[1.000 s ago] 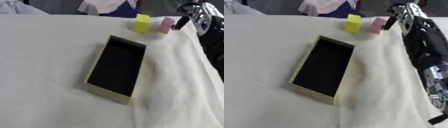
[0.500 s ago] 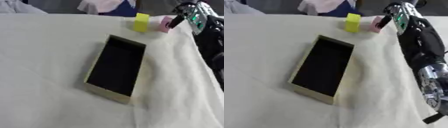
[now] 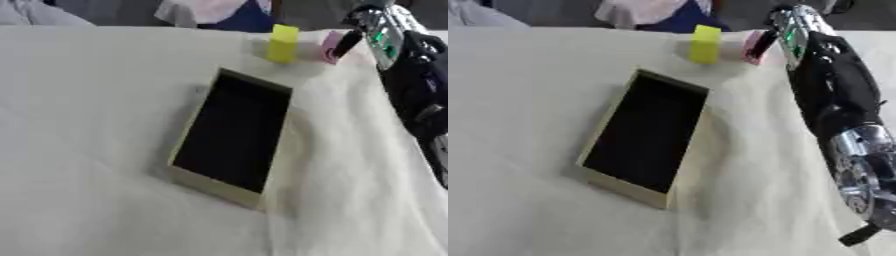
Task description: Pick up objects on the table and place them in the box.
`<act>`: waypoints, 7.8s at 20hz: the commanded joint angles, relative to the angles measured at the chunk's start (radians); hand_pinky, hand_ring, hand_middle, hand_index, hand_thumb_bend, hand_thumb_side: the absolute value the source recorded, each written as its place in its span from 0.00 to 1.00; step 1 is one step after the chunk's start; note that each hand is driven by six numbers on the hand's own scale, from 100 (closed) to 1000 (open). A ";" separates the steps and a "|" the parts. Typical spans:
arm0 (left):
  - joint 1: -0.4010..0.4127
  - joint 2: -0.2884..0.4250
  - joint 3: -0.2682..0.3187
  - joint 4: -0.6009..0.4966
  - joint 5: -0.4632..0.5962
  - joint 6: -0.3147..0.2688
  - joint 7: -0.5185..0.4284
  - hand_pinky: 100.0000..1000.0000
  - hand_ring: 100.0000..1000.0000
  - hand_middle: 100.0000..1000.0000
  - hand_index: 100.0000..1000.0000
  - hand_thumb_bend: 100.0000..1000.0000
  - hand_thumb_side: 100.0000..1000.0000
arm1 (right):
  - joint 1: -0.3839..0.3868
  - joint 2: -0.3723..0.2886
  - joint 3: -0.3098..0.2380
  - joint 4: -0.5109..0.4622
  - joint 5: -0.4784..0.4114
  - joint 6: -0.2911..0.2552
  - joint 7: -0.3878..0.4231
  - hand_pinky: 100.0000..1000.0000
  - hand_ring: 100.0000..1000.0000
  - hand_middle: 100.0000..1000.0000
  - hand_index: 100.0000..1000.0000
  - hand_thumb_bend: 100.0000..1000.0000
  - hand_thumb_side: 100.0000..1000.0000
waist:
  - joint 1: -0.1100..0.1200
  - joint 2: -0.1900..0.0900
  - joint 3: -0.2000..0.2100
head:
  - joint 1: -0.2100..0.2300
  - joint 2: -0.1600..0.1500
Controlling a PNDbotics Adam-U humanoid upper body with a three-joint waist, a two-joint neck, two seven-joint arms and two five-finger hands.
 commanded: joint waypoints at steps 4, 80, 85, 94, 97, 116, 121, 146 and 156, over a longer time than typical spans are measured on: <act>-0.010 0.008 0.002 -0.020 0.005 0.001 -0.003 0.65 0.71 0.72 0.84 0.25 0.71 | -0.031 -0.003 -0.029 -0.010 0.080 0.047 0.010 0.93 0.99 0.97 1.00 0.21 0.11 | 0.006 -0.009 0.001 | -0.004 -0.011; -0.007 0.028 -0.002 -0.020 0.006 0.004 -0.008 0.65 0.71 0.72 0.83 0.25 0.70 | 0.176 -0.274 0.574 -0.812 -0.673 -0.446 0.125 0.61 0.52 0.48 0.55 0.01 0.00 | -0.013 -0.046 -0.030 | 0.042 0.054; -0.006 0.029 -0.002 -0.020 0.006 0.003 -0.009 0.65 0.71 0.72 0.83 0.26 0.70 | 0.172 -0.263 0.596 -0.802 -0.681 -0.460 0.138 0.60 0.52 0.48 0.55 0.02 0.00 | -0.012 -0.052 -0.028 | 0.043 0.058; 0.000 0.031 -0.004 -0.020 0.008 0.005 -0.011 0.65 0.71 0.72 0.83 0.26 0.69 | 0.190 -0.230 0.627 -0.789 -0.707 -0.474 0.141 0.57 0.51 0.47 0.54 0.00 0.00 | -0.014 -0.069 -0.027 | 0.034 0.069; 0.002 0.031 -0.005 -0.020 0.008 0.005 -0.012 0.65 0.71 0.72 0.83 0.26 0.69 | 0.192 -0.223 0.633 -0.784 -0.695 -0.483 0.144 0.57 0.51 0.47 0.55 0.00 0.00 | -0.014 -0.071 -0.027 | 0.032 0.070; 0.005 0.029 -0.011 -0.020 0.012 0.007 -0.021 0.65 0.71 0.72 0.83 0.25 0.69 | 0.190 -0.136 0.698 -0.741 -0.754 -0.455 0.103 0.56 0.47 0.39 0.52 0.00 0.25 | -0.020 -0.075 -0.023 | 0.018 0.076; 0.005 0.029 -0.011 -0.020 0.012 0.007 -0.021 0.65 0.71 0.72 0.83 0.25 0.69 | 0.203 -0.134 0.699 -0.735 -0.764 -0.465 0.110 0.59 0.49 0.39 0.53 0.00 0.34 | -0.021 -0.077 -0.023 | 0.018 0.076; 0.004 0.026 -0.007 -0.020 0.009 0.005 -0.020 0.65 0.71 0.72 0.83 0.25 0.69 | 0.204 -0.193 0.662 -0.706 -0.716 -0.666 0.415 0.88 0.86 0.72 0.89 0.05 0.60 | -0.013 -0.074 -0.027 | 0.008 0.076; 0.003 0.026 -0.006 -0.020 0.009 0.005 -0.023 0.65 0.71 0.72 0.83 0.25 0.69 | 0.213 -0.193 0.658 -0.709 -0.710 -0.683 0.416 0.91 0.88 0.77 0.93 0.15 0.41 | -0.012 -0.075 -0.027 | 0.004 0.076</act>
